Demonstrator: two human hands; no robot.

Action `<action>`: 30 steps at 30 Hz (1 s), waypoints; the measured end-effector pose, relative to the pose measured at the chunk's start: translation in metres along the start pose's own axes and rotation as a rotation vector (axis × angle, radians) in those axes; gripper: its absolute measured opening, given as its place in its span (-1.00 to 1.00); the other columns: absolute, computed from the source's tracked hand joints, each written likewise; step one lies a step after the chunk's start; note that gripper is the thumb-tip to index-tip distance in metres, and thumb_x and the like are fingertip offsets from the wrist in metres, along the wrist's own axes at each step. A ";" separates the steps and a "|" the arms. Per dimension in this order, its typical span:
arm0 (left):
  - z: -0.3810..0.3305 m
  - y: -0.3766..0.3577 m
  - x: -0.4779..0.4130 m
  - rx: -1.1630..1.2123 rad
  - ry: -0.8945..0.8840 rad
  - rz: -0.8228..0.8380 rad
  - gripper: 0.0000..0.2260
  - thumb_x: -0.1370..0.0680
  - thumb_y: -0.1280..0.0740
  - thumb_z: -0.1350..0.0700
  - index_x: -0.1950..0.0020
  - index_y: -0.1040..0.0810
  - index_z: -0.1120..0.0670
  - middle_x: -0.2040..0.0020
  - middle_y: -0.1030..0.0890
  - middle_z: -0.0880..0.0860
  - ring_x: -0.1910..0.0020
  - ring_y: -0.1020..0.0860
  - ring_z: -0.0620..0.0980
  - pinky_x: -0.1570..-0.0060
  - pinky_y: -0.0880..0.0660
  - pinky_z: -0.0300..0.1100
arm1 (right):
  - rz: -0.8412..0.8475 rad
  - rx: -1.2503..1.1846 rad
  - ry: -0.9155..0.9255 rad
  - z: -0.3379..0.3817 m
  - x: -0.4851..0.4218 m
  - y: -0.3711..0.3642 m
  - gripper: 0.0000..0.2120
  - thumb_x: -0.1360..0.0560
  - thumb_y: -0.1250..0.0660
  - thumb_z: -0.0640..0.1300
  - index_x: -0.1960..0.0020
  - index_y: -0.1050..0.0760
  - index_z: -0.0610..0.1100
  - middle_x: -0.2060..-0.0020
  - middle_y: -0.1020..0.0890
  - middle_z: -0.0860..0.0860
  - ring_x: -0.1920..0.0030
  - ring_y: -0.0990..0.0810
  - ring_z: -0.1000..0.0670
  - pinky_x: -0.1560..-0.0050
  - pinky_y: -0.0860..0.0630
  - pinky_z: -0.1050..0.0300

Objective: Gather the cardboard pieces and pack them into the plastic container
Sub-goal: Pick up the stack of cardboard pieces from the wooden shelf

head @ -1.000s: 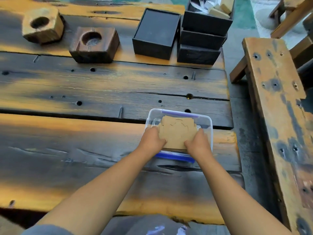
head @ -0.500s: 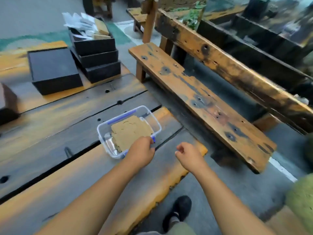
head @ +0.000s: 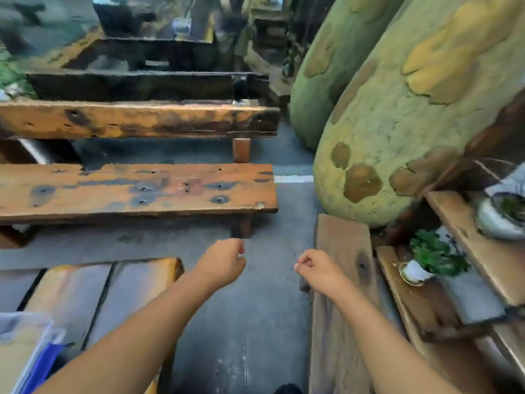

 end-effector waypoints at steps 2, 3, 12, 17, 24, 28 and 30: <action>-0.060 -0.017 -0.020 -0.027 -0.114 0.040 -0.74 -0.53 -0.24 0.11 -0.18 -0.56 0.10 -0.17 -0.63 0.14 -0.18 -0.55 0.14 -0.08 -0.48 -0.11 | -0.073 -0.067 -0.075 -0.045 0.005 0.040 -0.88 -0.47 -0.37 -0.14 0.14 -0.58 -0.20 0.29 -0.59 -0.03 0.17 -0.60 -0.06 0.17 -0.41 0.14; -0.111 -0.035 -0.033 -0.060 -0.210 0.064 -0.74 -0.53 -0.25 0.11 -0.18 -0.57 0.10 -0.16 -0.64 0.15 -0.17 -0.56 0.14 -0.08 -0.49 -0.11 | -0.142 -0.110 -0.136 -0.080 0.015 0.075 -0.87 -0.48 -0.37 -0.14 0.11 -0.59 -0.22 0.27 -0.60 -0.03 0.17 -0.58 -0.04 0.19 -0.38 0.17; -0.367 -0.132 -0.027 -0.283 -0.776 0.263 -0.78 -0.55 -0.23 0.10 -0.11 -0.59 0.11 0.00 -0.67 0.14 -0.06 -0.59 0.15 0.03 -0.51 -0.08 | -0.519 -0.284 -0.450 -0.250 0.132 0.221 -0.92 -0.47 -0.36 -0.09 0.14 -0.58 -0.09 0.26 -0.63 -0.02 0.18 -0.64 -0.08 0.25 -0.47 0.18; -0.480 -0.167 -0.006 -0.311 -1.038 0.351 -0.84 -0.52 -0.26 0.08 0.00 -0.59 0.08 0.05 -0.68 0.11 0.02 -0.63 0.14 0.11 -0.50 -0.11 | -0.681 -0.380 -0.637 -0.313 0.211 0.266 -0.91 -0.48 -0.34 -0.07 0.18 -0.54 -0.07 0.30 -0.64 -0.04 0.21 -0.62 -0.10 0.04 -0.55 0.00; -0.634 -0.201 0.027 -0.301 -1.387 0.408 -0.82 -0.53 -0.28 0.06 0.03 -0.61 0.13 0.07 -0.68 0.15 0.01 -0.61 0.17 0.11 -0.49 -0.08 | -0.984 -0.452 -0.784 -0.355 0.284 0.348 -0.91 -0.45 -0.34 -0.12 0.21 -0.59 -0.07 0.37 -0.68 0.01 0.27 -0.69 -0.06 0.08 -0.61 0.04; -0.701 -0.196 0.030 -0.283 -1.531 0.396 -0.84 -0.52 -0.27 0.06 0.02 -0.60 0.08 0.07 -0.68 0.11 0.01 -0.62 0.16 0.06 -0.55 -0.05 | -1.105 -0.381 -0.836 -0.352 0.299 0.405 -0.90 -0.48 -0.32 -0.05 0.17 -0.58 -0.04 0.32 -0.69 0.04 0.32 -0.69 0.09 0.05 -0.64 0.01; -0.734 -0.188 0.034 -0.271 -1.597 0.366 -0.82 -0.53 -0.26 0.05 -0.02 -0.60 0.06 0.01 -0.67 0.11 -0.03 -0.61 0.18 -0.02 -0.56 0.01 | -1.168 -0.335 -0.843 -0.345 0.305 0.438 -0.90 -0.50 -0.31 -0.05 0.14 -0.57 -0.03 0.30 -0.69 0.03 0.30 -0.69 0.09 0.06 -0.64 0.02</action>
Point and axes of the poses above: each hand's wrist, its own x-axis away from the middle knuckle, its own y-axis out of the back of the hand, z = x × y, the point moved 9 cm from there along -x, towards the middle knuckle
